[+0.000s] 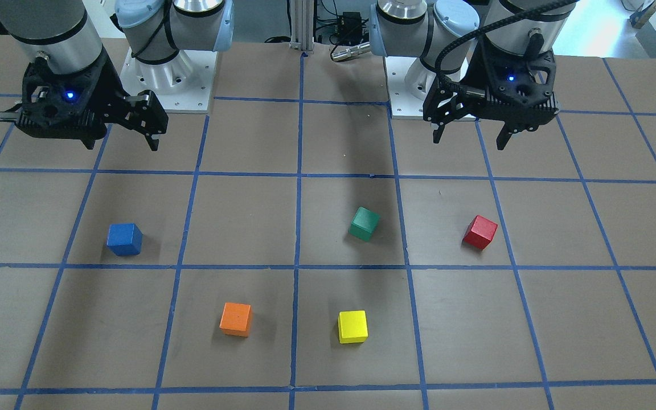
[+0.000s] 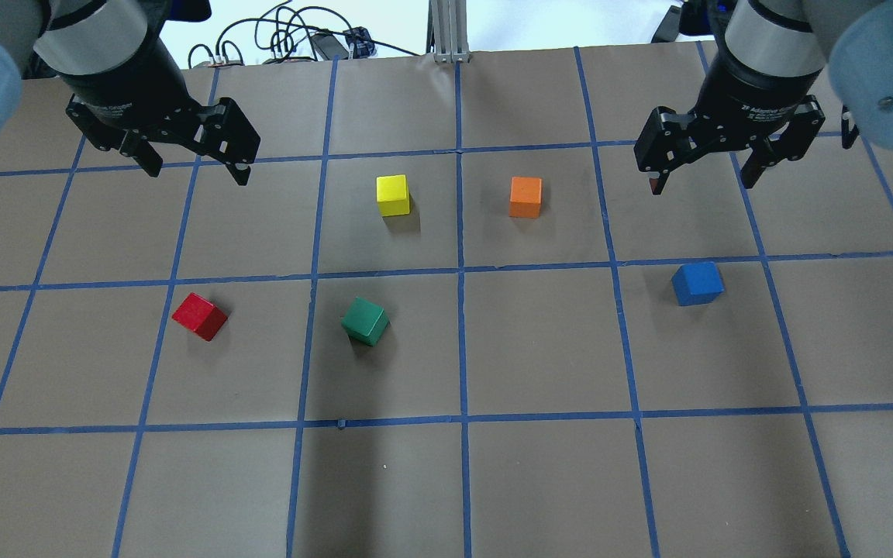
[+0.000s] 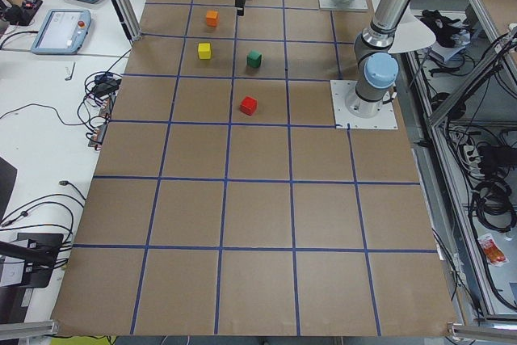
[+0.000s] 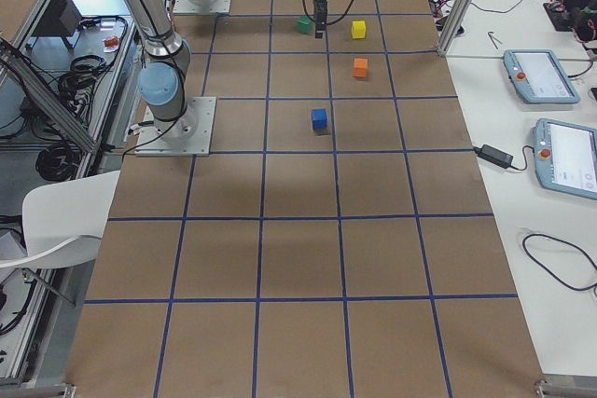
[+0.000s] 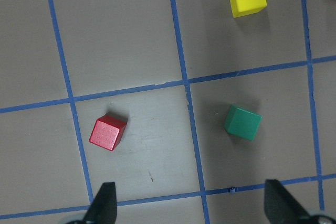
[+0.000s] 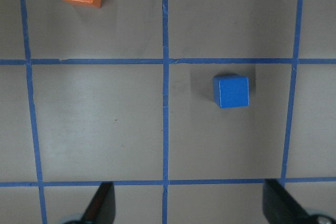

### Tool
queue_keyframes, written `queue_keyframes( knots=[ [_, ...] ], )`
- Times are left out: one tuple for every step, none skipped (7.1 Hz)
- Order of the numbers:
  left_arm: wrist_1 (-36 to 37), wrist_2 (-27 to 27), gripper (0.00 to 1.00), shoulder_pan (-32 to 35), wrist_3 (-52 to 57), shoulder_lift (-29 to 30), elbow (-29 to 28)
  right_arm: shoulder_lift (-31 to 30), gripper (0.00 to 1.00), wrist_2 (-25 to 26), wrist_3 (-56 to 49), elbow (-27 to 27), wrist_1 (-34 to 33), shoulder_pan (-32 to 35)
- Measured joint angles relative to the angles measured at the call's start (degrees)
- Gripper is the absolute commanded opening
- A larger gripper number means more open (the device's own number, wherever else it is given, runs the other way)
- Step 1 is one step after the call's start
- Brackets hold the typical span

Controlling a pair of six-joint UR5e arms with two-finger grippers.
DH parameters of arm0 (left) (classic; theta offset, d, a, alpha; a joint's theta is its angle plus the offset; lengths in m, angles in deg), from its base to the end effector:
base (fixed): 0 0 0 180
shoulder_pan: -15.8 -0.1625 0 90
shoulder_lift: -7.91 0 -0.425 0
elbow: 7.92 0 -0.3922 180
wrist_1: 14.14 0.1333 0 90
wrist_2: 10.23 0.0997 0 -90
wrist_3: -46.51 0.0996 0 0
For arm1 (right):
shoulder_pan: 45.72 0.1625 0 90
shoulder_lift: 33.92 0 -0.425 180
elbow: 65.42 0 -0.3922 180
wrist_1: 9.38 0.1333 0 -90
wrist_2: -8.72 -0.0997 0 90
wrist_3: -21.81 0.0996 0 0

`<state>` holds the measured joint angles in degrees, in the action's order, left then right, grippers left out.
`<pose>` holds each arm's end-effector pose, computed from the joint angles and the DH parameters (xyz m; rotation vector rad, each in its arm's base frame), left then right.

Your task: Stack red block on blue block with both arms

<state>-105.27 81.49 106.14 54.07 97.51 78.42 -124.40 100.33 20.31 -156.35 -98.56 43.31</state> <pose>-0.1332 -0.4921 0.5209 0.2129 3.1002 -0.0764 0.1223 -0.4882 0.4827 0.0149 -3.1137 -0.0354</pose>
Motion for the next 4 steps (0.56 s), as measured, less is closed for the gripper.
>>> queue_keyframes(
  knots=[
    [-0.03, -0.11, 1.00, -0.07, 0.00, 0.08, -0.36, -0.31, 1.00, 0.02, 0.00, -0.05, 0.17, 0.03],
    [-0.05, -0.04, 1.00, -0.12, 0.00, 0.35, -0.69, -0.77, 1.00, -0.01, 0.00, -0.08, 0.38, 0.05],
    [-0.07, 0.05, 1.00, -0.15, 0.00, 0.58, -0.81, -1.18, 1.00, -0.13, 0.00, -0.09, 0.36, 0.05],
    [-0.22, 0.14, 1.00, -0.16, 0.00, 0.60, -0.80, -1.41, 1.00, -0.40, -0.01, -0.13, 0.24, 0.06]
  ],
)
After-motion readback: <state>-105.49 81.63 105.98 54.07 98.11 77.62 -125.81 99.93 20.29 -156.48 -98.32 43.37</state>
